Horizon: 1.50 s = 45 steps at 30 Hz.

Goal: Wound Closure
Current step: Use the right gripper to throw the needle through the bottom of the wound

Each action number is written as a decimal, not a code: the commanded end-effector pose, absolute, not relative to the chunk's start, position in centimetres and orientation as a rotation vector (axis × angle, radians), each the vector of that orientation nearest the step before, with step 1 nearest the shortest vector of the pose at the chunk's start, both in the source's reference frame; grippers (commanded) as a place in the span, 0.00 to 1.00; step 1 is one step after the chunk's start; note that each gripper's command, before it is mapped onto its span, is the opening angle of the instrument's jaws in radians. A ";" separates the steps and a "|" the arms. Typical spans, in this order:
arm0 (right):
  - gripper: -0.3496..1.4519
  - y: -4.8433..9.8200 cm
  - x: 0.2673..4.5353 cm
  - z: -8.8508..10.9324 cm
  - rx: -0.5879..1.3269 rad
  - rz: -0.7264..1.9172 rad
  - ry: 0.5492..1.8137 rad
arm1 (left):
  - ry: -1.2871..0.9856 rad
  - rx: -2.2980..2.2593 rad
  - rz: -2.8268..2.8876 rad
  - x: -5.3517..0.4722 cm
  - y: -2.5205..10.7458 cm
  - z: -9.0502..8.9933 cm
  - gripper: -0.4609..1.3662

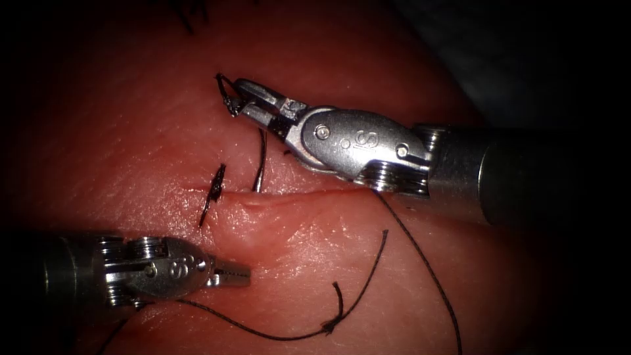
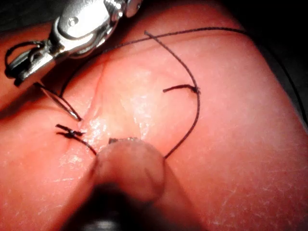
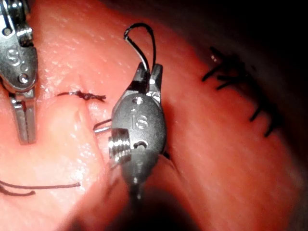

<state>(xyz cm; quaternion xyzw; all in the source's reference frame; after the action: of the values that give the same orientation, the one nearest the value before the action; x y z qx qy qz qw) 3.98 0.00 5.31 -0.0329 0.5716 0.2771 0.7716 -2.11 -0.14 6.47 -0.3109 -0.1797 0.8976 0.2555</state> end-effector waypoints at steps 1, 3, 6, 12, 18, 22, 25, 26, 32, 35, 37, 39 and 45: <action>0.00 0.0 3.98 5.3 -0.106 0.508 1.231 | -0.497 -0.845 2.439 -2.11 -0.2 6.5 0.06; 0.00 0.0 3.98 5.4 -0.149 0.444 1.223 | -0.497 -0.845 2.440 -2.10 -0.2 6.4 0.06; 0.00 0.0 3.98 5.4 -0.181 0.398 1.221 | -0.497 -0.845 2.440 -2.08 -0.2 6.4 0.06; 0.00 -0.1 3.97 5.4 -0.282 0.314 1.231 | -0.498 -0.845 2.440 -2.09 -0.2 6.3 0.06; 0.00 -0.2 3.95 5.4 -0.297 0.302 1.237 | -0.502 -0.841 2.433 -2.12 -0.2 6.3 0.06; 0.00 -0.2 3.92 5.4 -0.287 0.294 1.234 | -0.507 -0.843 2.429 -2.16 -0.2 6.3 0.06; 0.00 -0.2 3.90 5.4 -0.266 0.279 1.227 | -0.512 -0.844 2.432 -2.21 -0.1 6.3 0.06; 0.00 -0.2 3.88 5.4 -0.256 0.286 1.228 | -0.516 -0.846 2.430 -2.24 -0.1 6.3 0.06; 0.00 -0.2 3.80 5.4 -0.214 0.323 1.240 | -0.526 -0.858 2.422 -2.37 0.0 6.4 0.06; 0.00 -0.2 3.76 5.4 -0.199 0.331 1.245 | -0.527 -0.859 2.422 -2.38 0.0 6.4 0.06; 0.00 -0.2 3.73 5.4 -0.179 0.337 1.243 | -0.527 -0.859 2.421 -2.39 0.0 6.4 0.06; 0.00 -0.2 3.71 5.5 -0.162 0.344 1.246 | -0.525 -0.861 2.426 -2.40 0.0 6.4 0.06; 0.00 -0.2 3.66 5.5 -0.123 0.370 1.260 | -0.528 -0.864 2.425 -2.40 0.0 6.4 0.06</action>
<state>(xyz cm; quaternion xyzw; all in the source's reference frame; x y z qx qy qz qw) 3.66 -0.24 5.52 -0.0580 0.5847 0.1712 0.7908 -2.41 -0.01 6.37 -0.3163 -0.1896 0.8936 0.2560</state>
